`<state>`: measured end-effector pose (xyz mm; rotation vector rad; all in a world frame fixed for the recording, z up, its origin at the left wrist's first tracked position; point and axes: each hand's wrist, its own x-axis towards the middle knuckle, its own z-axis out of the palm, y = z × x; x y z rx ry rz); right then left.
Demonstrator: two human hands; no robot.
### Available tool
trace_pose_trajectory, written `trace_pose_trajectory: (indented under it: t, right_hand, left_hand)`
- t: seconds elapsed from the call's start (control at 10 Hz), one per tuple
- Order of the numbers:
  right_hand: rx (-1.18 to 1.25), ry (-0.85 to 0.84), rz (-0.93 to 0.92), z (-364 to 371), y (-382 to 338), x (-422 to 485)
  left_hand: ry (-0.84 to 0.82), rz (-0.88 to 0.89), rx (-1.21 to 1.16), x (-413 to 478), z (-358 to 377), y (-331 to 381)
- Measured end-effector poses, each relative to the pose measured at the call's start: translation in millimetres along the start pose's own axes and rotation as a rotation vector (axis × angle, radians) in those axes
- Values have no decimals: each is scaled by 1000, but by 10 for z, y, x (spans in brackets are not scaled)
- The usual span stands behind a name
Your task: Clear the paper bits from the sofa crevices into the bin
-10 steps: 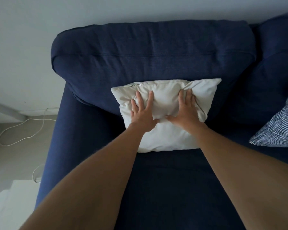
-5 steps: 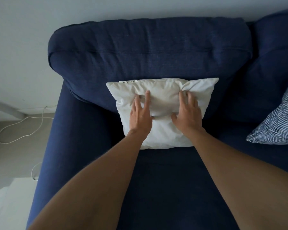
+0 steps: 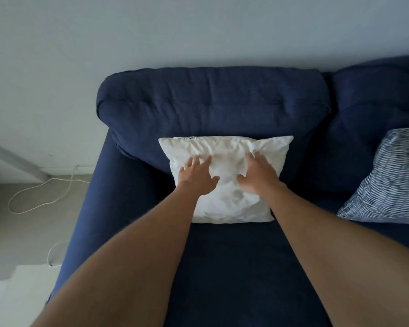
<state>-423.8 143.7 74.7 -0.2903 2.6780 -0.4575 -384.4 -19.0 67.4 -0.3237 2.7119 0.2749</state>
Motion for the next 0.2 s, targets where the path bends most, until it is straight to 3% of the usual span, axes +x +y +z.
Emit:
trace_pose_trajectory:
  t: [0.2]
  right_hand:
    - [39,104,-35,-503,-234,-413]
  left_hand:
    - [84,-4,43,-529,-550,172]
